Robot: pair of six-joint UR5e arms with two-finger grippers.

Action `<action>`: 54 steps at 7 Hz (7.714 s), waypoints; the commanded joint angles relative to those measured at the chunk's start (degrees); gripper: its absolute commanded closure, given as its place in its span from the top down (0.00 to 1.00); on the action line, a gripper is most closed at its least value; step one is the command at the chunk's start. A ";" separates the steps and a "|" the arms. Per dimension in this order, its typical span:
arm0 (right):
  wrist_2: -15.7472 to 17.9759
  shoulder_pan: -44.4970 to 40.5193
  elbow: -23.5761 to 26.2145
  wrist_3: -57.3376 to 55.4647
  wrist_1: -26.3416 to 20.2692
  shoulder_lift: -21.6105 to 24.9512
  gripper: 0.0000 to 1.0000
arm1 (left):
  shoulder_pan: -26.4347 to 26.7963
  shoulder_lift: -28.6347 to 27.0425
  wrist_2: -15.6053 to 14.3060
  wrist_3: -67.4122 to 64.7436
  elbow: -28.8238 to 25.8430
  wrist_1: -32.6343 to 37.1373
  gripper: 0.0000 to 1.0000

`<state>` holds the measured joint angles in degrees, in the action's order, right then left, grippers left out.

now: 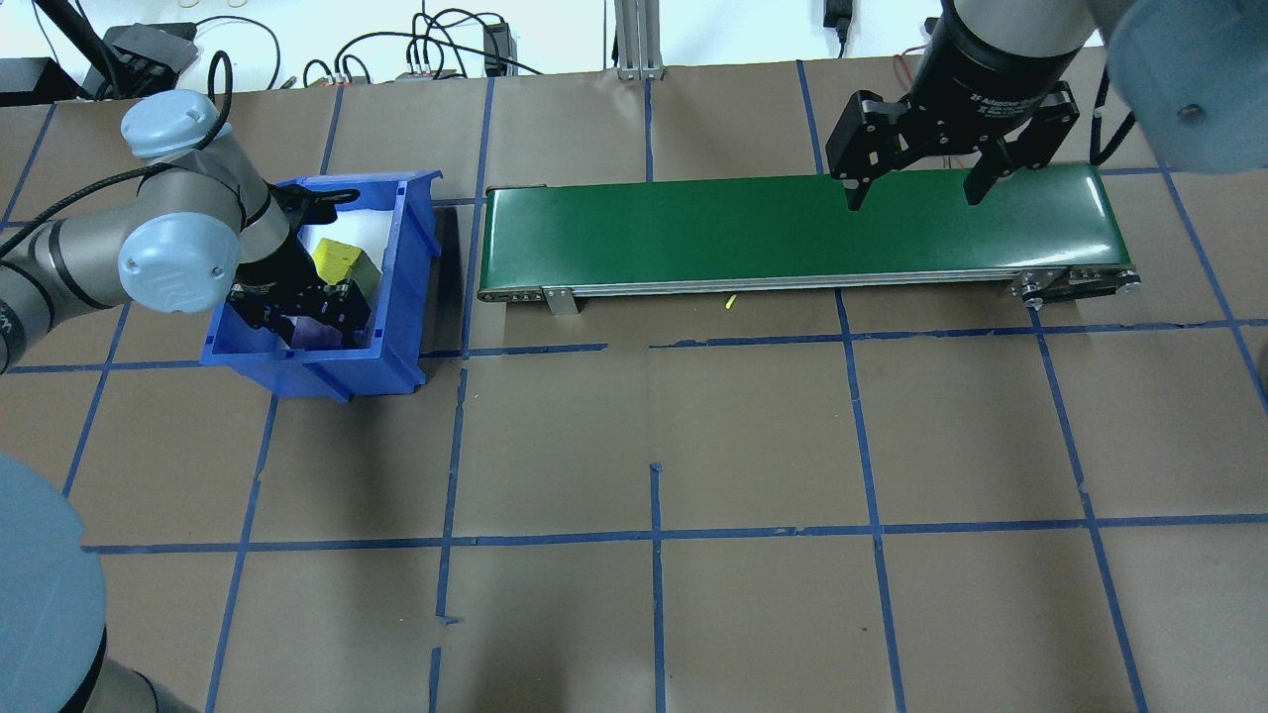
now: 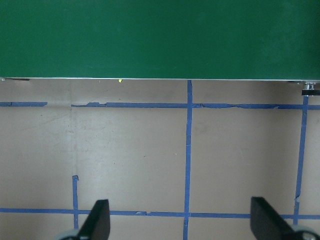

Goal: Move block left to right into plate

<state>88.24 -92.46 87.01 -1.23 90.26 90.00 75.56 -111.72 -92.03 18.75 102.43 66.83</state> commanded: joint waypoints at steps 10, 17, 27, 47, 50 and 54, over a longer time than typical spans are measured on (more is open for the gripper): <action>-0.09 0.00 0.00 0.00 0.00 0.00 1.00 | 15.82 -0.83 4.42 -14.60 -19.81 1.61 0.22; 0.00 0.26 0.79 0.09 0.09 0.00 1.00 | 21.29 -9.40 4.93 -16.64 -15.34 -11.27 0.95; -0.09 0.09 0.79 0.00 0.09 0.00 1.00 | 3.54 -4.37 0.09 -20.15 -16.65 -1.34 1.00; 0.09 0.44 1.49 0.26 0.09 -0.09 1.00 | 6.49 5.88 6.25 -16.90 -14.63 9.45 0.18; 0.09 0.44 1.49 0.26 0.18 -0.17 1.00 | 13.53 5.11 5.73 -15.59 -14.11 8.59 0.18; -0.09 7.80 -1.39 1.75 0.35 -1.48 1.00 | 20.93 -3.41 4.68 -14.18 -14.72 -2.39 0.18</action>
<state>88.21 -87.78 87.07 -0.23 90.50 89.46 94.42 -113.25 -86.63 4.38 87.76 66.77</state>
